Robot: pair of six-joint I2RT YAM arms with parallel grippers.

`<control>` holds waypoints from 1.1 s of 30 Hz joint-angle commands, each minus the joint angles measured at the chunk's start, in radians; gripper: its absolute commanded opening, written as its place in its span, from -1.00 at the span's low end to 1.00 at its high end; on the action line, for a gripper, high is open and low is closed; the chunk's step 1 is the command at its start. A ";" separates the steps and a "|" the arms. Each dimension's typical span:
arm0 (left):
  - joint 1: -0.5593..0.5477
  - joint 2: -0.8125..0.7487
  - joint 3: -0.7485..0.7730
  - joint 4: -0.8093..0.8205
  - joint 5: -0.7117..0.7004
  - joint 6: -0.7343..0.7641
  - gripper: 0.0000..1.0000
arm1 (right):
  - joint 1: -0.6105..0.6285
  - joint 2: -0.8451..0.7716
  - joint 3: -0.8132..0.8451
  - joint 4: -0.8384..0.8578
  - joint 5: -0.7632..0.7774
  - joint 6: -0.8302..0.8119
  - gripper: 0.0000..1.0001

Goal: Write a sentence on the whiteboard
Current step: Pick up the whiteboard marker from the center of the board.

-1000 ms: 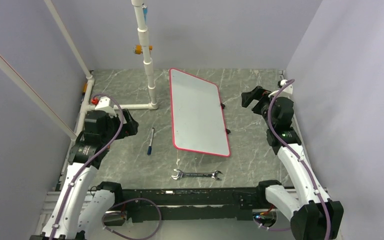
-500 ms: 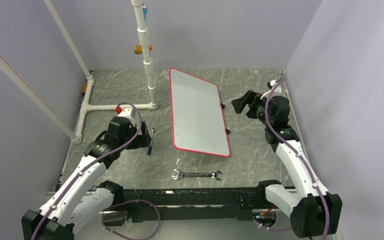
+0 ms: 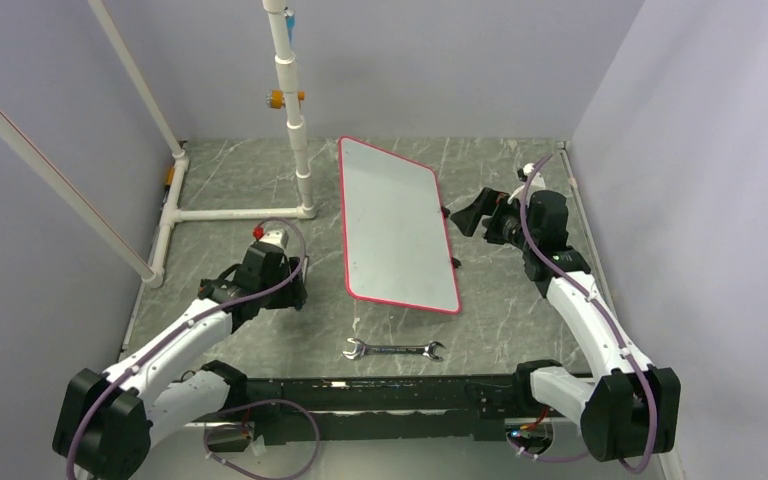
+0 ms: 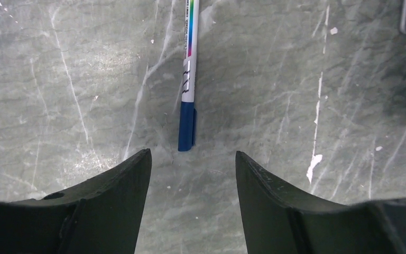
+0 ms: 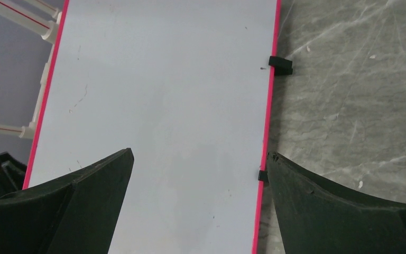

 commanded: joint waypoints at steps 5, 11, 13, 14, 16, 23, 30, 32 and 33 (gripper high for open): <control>-0.006 0.118 -0.023 0.129 -0.053 0.004 0.19 | 0.016 0.011 0.052 -0.041 -0.027 -0.014 0.99; -0.007 0.169 -0.002 0.136 -0.051 -0.004 0.10 | 0.020 0.018 0.057 -0.056 -0.026 -0.012 0.99; -0.007 0.192 0.005 0.137 -0.049 -0.026 0.09 | 0.022 0.022 0.055 -0.054 -0.028 -0.010 0.99; -0.007 0.203 0.005 0.143 -0.042 -0.038 0.08 | 0.024 0.024 0.055 -0.054 -0.029 -0.008 0.99; -0.007 0.229 0.010 0.145 -0.044 -0.054 0.04 | 0.026 0.028 0.058 -0.053 -0.026 -0.008 0.99; -0.010 0.301 0.039 0.123 -0.074 -0.098 -0.09 | 0.030 0.042 0.063 -0.060 -0.027 -0.021 0.99; -0.015 0.402 0.021 0.165 -0.054 -0.120 -0.49 | 0.031 0.062 0.074 -0.070 -0.026 -0.039 0.99; -0.017 0.432 0.028 0.167 -0.047 -0.119 -0.90 | 0.031 0.064 0.074 -0.070 -0.025 -0.039 0.99; -0.019 0.440 0.037 0.163 -0.047 -0.119 -1.00 | 0.032 0.064 0.074 -0.071 -0.027 -0.041 0.99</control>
